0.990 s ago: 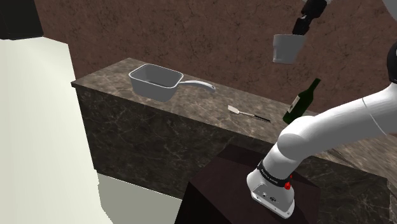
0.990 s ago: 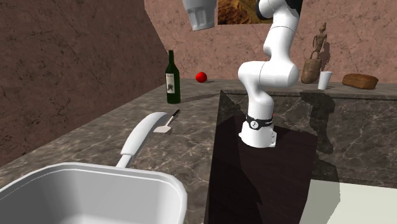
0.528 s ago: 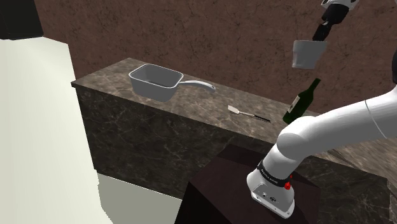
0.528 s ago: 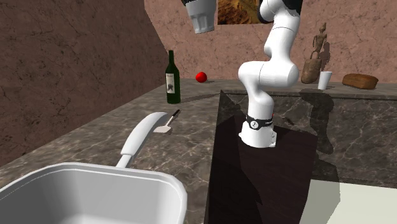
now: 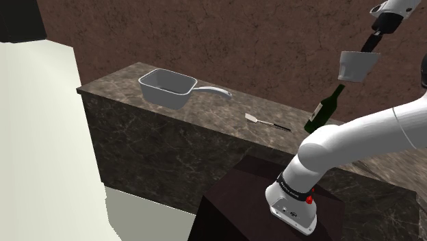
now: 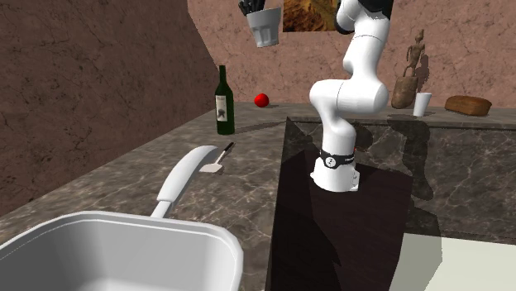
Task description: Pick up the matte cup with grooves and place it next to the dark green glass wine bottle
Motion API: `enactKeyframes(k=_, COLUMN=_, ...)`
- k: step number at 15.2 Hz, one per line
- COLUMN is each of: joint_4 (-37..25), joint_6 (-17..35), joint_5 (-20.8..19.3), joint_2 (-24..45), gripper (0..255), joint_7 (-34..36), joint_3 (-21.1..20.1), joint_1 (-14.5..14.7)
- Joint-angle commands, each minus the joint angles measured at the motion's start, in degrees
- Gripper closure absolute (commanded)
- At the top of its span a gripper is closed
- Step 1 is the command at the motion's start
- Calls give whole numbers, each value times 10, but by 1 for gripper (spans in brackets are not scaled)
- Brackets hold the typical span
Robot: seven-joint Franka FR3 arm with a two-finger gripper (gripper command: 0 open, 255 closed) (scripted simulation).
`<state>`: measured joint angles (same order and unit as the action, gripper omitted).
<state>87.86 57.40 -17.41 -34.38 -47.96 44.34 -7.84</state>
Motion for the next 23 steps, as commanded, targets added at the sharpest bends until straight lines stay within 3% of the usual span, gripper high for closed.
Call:
enactKeyframes(k=1, joint_4=-28, joint_6=-8, joint_5=-14, joint_2=10, gripper=255, joint_7=-35, joint_3=33, joint_1=9)
enactKeyframes(k=6, joint_4=-102, joint_6=-24, joint_5=-47, joint_2=37, gripper=255, joint_7=-128, joint_3=135, joint_1=49)
enactKeyframes(k=9, joint_4=-165, joint_6=-35, joint_5=-66, joint_2=58, gripper=255, joint_7=-190, joint_3=226, joint_1=102)
enactKeyframes(k=15, joint_4=-72, joint_6=12, joint_5=-78, joint_2=16, gripper=255, joint_7=-166, joint_3=176, joint_1=50)
enactKeyframes(k=23, joint_4=31, joint_6=69, joint_5=-94, joint_2=-29, gripper=255, joint_7=-143, joint_3=147, joint_1=9)
